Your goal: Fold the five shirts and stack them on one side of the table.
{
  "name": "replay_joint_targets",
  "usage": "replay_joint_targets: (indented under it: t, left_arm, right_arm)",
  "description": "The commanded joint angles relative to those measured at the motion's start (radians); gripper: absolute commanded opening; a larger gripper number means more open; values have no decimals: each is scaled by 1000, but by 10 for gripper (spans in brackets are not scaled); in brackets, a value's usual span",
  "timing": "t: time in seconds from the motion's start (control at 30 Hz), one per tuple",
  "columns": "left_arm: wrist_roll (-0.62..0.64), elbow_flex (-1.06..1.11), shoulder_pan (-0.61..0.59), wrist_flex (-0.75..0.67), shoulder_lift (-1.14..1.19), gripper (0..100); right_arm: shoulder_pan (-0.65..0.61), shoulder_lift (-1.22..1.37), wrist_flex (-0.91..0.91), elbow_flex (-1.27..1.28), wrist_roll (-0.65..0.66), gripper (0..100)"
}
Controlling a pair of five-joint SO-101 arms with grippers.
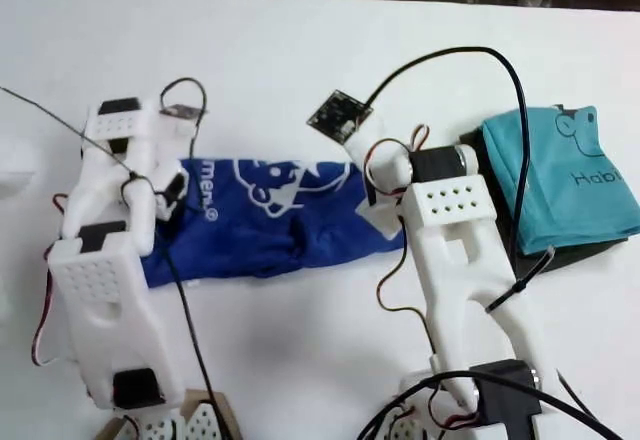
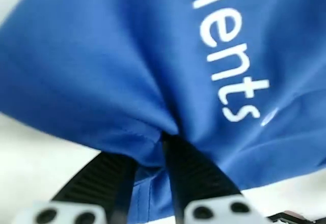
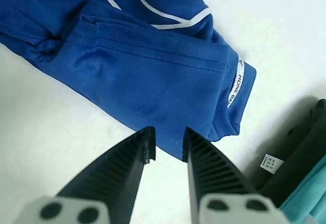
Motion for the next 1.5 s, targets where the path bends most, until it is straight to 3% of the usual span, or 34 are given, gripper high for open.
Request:
replay_joint_targets:
  t: [0.0,0.17,0.33,0.53,0.73,0.97,1.2,1.47]
  left_arm:
    - [-2,-24,-75,-3,-6,26]
    - [-2,-226,-212,120,-6,26]
    - [3,-472,-253,221,-23,26]
    - [9,-424,-209,222,-173,26]
    - [74,-246,-20,221,-397,26]
    - [118,-214,331,213,-588,26]
    - [118,-209,624,98,-601,26]
    - [187,-214,792,-28,-514,26]
  right_arm:
    - [4,-54,10,-44,-6,98]
    - [4,-140,50,-43,-8,71]
    - [2,-358,113,-38,-8,23]
    - [91,-559,157,137,-8,57]
    - [314,-773,48,416,0,73]
    - [522,-1046,-62,778,3,74]
    - [734,-1265,-124,1014,155,74]
    - [842,-1442,-125,1267,181,74]
